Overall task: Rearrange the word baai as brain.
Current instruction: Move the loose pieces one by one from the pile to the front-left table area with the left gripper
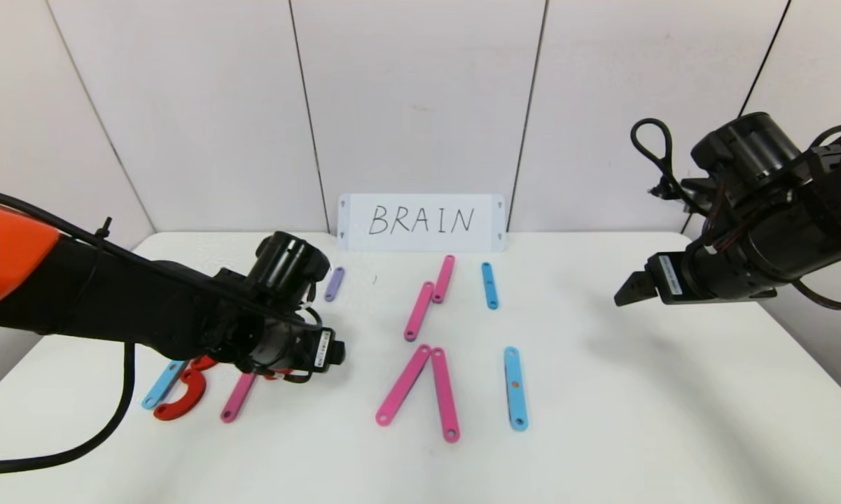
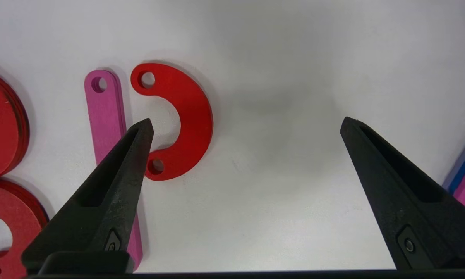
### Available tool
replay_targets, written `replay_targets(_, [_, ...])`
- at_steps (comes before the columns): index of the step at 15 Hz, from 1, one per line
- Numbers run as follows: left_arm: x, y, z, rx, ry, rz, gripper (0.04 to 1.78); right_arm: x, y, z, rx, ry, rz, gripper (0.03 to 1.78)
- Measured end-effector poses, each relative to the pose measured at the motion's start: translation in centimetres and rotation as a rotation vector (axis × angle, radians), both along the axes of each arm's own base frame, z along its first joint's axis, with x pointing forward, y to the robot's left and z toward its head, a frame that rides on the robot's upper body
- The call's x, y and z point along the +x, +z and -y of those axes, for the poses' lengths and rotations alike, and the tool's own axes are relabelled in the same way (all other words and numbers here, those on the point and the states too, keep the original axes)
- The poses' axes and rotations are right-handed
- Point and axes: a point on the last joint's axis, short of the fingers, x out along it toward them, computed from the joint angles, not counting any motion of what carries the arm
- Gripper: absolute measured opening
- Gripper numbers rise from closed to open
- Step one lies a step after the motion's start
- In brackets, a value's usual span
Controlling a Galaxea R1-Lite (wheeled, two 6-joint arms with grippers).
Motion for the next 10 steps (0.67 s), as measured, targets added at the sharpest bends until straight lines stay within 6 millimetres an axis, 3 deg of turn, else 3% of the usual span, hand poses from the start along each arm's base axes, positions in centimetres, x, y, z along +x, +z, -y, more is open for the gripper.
replay_targets(5, [1.8, 2.8, 0.8, -0.020, -0.036, 0.108, 1.69, 0.0, 0.0, 0.0, -0.001, 0.001, 0.000, 1.74])
replay_targets(10, [7.6, 3.8, 2.5, -0.045, -0.025, 0.195, 1.69, 0.1, -0.1, 0.1, -0.003, -0.004, -0.002, 1.74])
